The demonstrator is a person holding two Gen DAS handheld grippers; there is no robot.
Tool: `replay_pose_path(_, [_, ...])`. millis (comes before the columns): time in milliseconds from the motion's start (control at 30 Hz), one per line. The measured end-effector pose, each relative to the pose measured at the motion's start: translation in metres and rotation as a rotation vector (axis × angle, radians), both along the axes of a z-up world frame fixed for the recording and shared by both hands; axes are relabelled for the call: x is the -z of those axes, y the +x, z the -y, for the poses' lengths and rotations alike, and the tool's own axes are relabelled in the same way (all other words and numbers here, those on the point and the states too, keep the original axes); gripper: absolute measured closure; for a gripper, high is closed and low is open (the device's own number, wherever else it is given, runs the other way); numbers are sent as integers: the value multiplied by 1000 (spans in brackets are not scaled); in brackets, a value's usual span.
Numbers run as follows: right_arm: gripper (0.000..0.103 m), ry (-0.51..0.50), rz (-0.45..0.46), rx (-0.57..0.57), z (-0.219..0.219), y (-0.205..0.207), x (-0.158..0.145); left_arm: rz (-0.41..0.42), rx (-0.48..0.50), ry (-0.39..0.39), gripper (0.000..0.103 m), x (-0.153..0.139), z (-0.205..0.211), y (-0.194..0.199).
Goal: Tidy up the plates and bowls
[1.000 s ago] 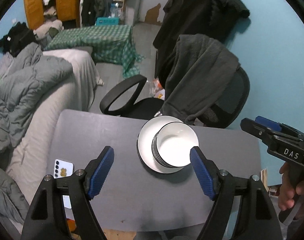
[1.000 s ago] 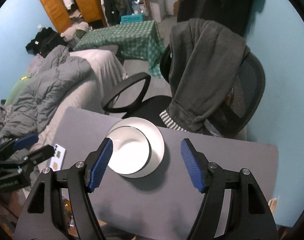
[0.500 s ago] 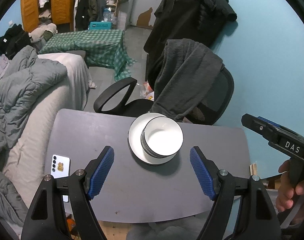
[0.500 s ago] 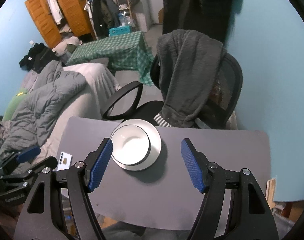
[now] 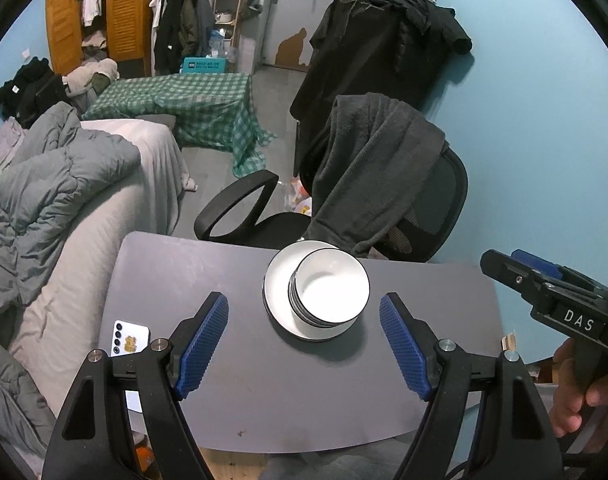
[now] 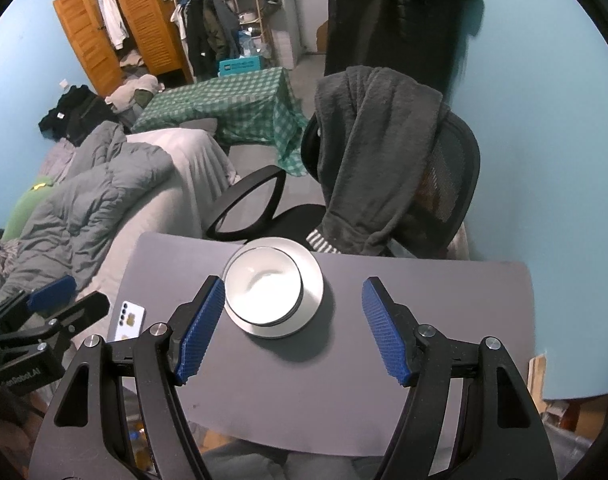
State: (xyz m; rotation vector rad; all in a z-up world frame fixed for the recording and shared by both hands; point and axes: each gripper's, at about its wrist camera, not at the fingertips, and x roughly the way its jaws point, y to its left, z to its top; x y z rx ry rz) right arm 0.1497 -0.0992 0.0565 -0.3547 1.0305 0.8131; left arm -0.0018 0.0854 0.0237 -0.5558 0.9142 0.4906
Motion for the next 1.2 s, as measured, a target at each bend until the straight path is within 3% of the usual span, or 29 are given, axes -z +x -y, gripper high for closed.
replay_pose_path(1200, [33,4,-11,-2,-3,-5,2,-8,12,-47,23,5,-5,0])
